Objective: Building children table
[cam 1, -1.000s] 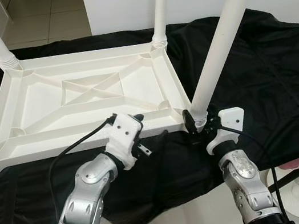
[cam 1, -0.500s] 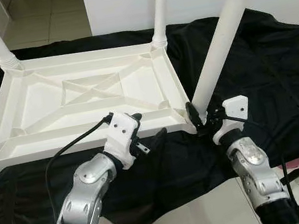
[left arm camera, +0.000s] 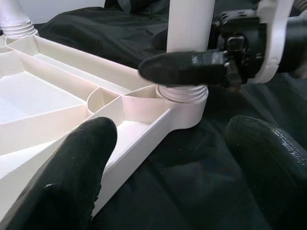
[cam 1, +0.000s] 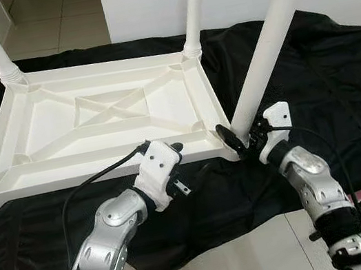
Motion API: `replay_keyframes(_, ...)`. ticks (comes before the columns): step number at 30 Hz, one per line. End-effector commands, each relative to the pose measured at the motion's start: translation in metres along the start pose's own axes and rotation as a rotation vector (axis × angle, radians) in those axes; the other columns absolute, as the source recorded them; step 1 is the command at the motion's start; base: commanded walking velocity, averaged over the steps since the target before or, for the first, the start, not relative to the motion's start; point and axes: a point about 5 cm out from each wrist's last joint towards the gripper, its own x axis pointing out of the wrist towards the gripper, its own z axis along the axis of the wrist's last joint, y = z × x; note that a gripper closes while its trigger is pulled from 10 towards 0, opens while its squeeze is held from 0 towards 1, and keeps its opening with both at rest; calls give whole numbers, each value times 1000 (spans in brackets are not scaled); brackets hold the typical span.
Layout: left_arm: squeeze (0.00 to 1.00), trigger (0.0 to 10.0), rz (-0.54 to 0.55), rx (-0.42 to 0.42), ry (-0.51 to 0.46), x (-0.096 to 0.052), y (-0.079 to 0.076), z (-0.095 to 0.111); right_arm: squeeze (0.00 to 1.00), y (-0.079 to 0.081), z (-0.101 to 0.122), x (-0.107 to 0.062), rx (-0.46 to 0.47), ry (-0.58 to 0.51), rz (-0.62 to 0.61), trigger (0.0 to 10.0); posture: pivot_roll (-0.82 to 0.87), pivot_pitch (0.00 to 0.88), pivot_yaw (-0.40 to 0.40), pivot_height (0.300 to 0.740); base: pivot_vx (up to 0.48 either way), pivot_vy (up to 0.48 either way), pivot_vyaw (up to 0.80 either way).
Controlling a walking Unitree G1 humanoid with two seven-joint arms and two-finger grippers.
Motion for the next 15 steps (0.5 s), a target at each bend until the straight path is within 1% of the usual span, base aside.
replay_keyframes(1, 0, 10000, -120, -8, 15, 3, -8, -2, 0, 1, -4, 1, 7, 8, 19, 10000, 5, 78, -63, 740, 0, 0, 0)
replay_keyframes(3, 0, 10000, -126, -11, 14, 4, -10, -2, 0, 2, -5, 3, 0, 14, 38, 10000, 5, 78, -63, 740, 0, 0, 0)
replay_keyframes(4, 0, 10000, -145, -9, 12, 6, -13, -1, 0, 3, -5, 7, -17, 20, 77, 8314, 8, 63, -65, 740, 0, 0, 0)
replay_keyframes(5, 0, 10000, -150, -7, 14, 7, -13, -2, 0, 3, -5, 8, -21, 23, 90, 3608, 8, 56, -68, 740, 0, 0, 0)
replay_keyframes(7, 0, 10000, -152, -5, 16, 7, -14, -2, 0, 3, -6, 9, -23, 26, 97, 3608, 8, 56, -68, 740, 0, 0, 0)
replay_keyframes(8, 0, 10000, -154, -3, 20, 7, -13, -3, 0, 2, -6, 9, -23, 26, 104, 0, 8, 48, -70, 740, 0, 0, 0)
replay_keyframes(15, 0, 10000, -163, 7, 39, 7, -11, -5, 0, 0, -9, 5, -30, 28, 105, 0, 2, 35, -72, 740, 0, 0, 0)
